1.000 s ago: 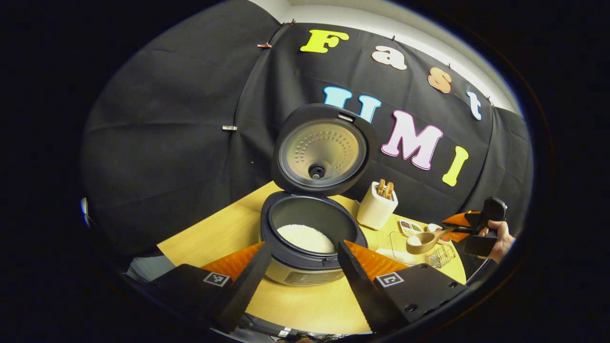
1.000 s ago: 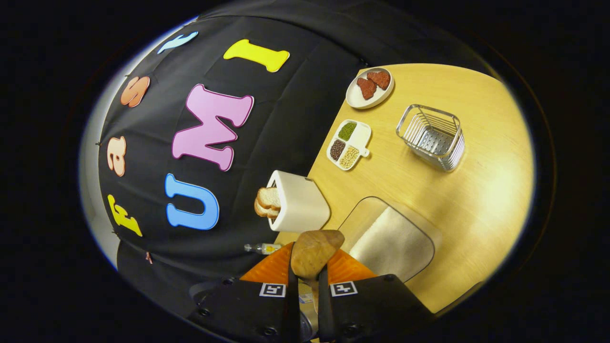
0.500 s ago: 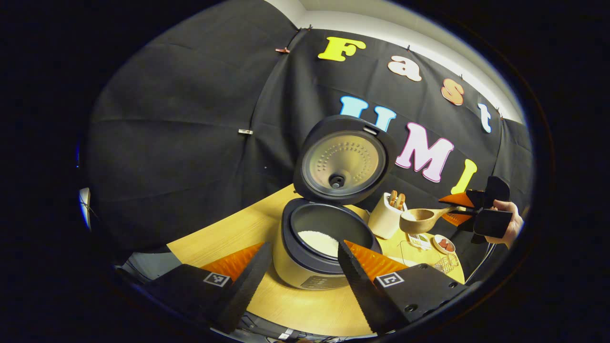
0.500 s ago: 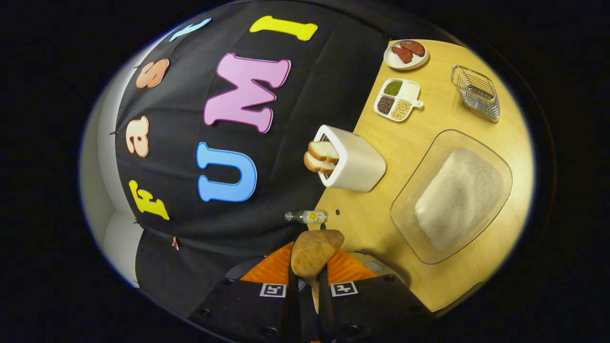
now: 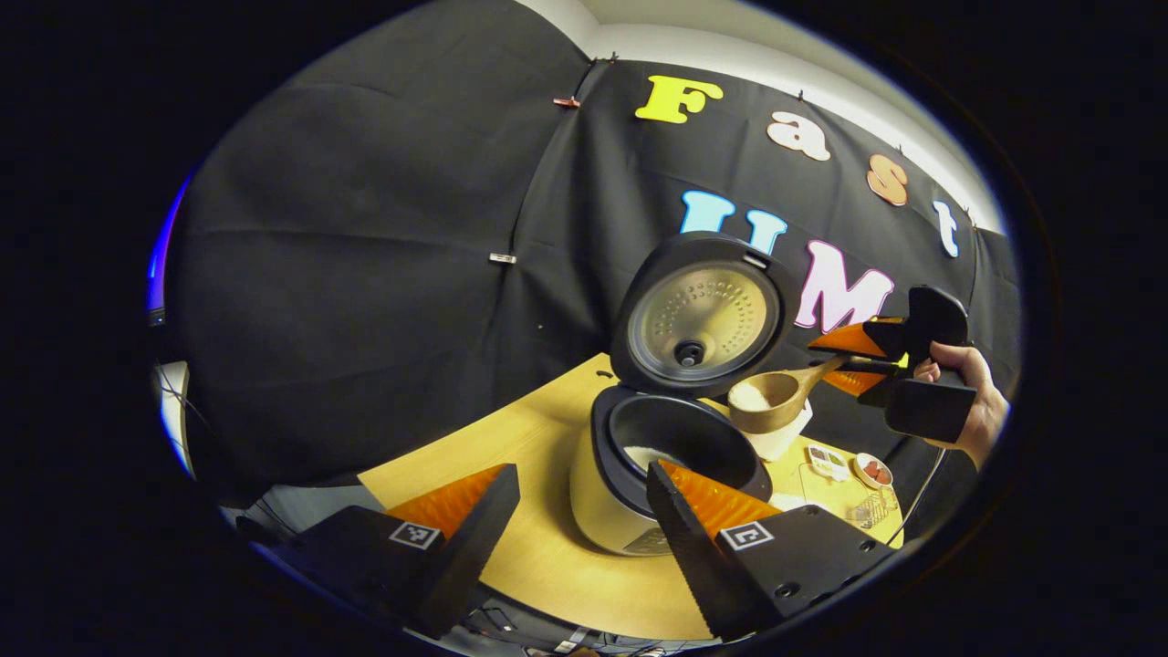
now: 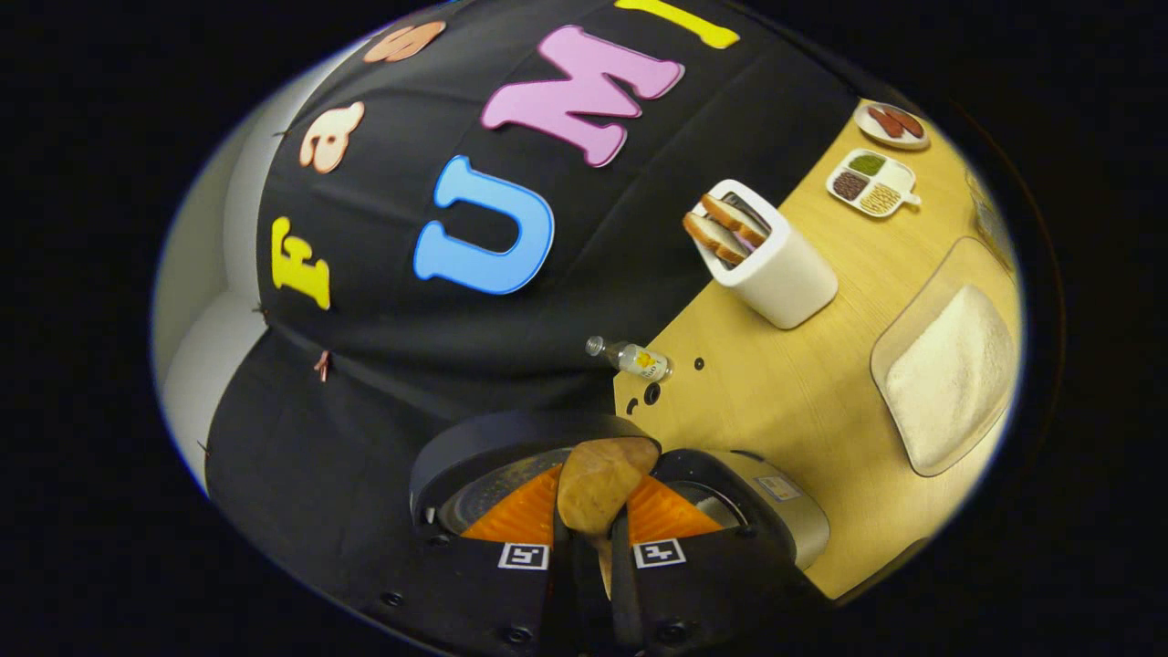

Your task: Close the left gripper, press the button to open the rice cooker; take a wooden spoon from the chopstick holder with the right hand, scoop a spoonful of rice and pour it into the rice cooker, then put the wooden spoon back into the chopstick holder.

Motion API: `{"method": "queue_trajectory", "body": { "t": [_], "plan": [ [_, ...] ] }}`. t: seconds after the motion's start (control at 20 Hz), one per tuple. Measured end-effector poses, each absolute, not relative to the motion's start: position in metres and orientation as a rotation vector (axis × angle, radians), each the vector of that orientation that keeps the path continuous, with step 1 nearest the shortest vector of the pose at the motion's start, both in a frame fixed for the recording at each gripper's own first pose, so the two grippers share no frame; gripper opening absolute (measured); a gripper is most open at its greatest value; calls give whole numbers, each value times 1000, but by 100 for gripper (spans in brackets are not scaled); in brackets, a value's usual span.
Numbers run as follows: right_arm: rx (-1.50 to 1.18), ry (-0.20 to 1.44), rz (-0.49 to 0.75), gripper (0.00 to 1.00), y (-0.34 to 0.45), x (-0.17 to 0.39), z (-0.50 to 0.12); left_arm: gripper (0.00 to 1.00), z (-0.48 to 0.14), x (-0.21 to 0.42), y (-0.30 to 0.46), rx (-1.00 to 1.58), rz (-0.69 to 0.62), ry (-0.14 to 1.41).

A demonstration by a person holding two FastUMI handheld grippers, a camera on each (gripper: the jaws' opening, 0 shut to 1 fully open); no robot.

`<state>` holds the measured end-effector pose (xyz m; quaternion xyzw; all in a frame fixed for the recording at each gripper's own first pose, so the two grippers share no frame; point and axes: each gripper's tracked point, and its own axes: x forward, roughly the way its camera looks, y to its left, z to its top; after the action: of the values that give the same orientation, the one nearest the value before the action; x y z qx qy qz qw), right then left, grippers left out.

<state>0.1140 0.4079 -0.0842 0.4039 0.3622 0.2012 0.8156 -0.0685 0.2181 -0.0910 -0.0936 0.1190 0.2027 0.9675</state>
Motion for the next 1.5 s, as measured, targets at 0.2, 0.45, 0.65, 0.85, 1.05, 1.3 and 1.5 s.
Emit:
{"method": "queue_trajectory", "body": {
  "t": [0.2,0.45,0.65,0.85,1.05,1.3,1.5],
  "plan": [
    [684,674,540,19,445,114,-69,95,-94,-76,219,-198,416,262],
    [459,550,640,19,470,106,-75,95,-92,-75,226,-205,421,266],
    [265,460,722,19,483,91,-87,95,-91,-73,233,-203,432,260],
    [131,386,812,19,498,78,-91,95,-94,-71,234,-214,436,266],
    [-16,299,888,19,503,69,-94,95,-95,-68,231,-206,434,268],
    [-182,227,979,19,503,46,-104,95,-96,-65,225,-214,427,267],
    [-221,172,1010,19,501,39,-100,92,-93,-62,219,-207,422,256]
  ]
}}
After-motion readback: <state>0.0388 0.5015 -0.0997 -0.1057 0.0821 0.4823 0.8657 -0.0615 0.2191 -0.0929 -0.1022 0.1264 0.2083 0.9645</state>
